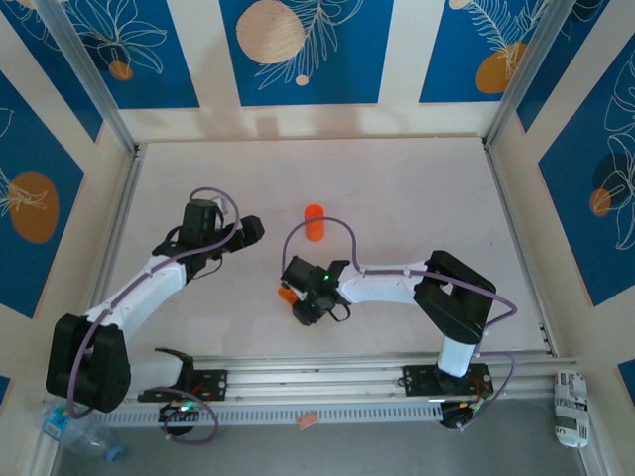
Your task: Sort the pills into containers
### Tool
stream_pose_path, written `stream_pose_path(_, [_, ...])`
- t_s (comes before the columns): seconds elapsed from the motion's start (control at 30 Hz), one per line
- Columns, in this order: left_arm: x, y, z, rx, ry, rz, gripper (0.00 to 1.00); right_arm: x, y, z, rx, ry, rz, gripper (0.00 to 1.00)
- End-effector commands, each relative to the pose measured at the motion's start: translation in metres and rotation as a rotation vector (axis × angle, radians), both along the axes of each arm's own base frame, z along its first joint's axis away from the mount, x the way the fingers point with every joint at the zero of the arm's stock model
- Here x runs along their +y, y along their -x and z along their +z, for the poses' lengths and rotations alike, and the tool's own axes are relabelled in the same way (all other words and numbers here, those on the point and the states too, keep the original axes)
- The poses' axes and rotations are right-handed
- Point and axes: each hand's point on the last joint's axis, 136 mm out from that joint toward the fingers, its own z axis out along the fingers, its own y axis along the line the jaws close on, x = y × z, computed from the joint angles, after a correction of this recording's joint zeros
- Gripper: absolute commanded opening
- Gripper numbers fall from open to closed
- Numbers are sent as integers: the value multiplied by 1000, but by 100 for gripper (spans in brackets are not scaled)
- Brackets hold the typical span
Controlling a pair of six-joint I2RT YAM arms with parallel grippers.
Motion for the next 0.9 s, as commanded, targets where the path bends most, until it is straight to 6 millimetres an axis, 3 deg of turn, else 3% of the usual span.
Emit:
stream_pose_path(0.0, [-21, 5, 28, -62, 130, -72, 100, 2, -18, 29, 12, -120, -85, 21])
stream_pose_path(0.2, [-51, 10, 61, -107, 315, -174, 100, -3, -50, 70, 71, -322, -224, 21])
stream_pose_path(0.37, [-78, 18, 72, -92, 436, -239, 100, -5, -66, 96, 94, -444, -280, 20])
stream_pose_path(0.6, [-110, 31, 78, -85, 493, -305, 100, -4, -74, 109, 101, -491, -306, 19])
stream_pose_path(0.87, [-131, 42, 65, -57, 485, -344, 100, -1, -75, 116, 106, -520, -312, 19])
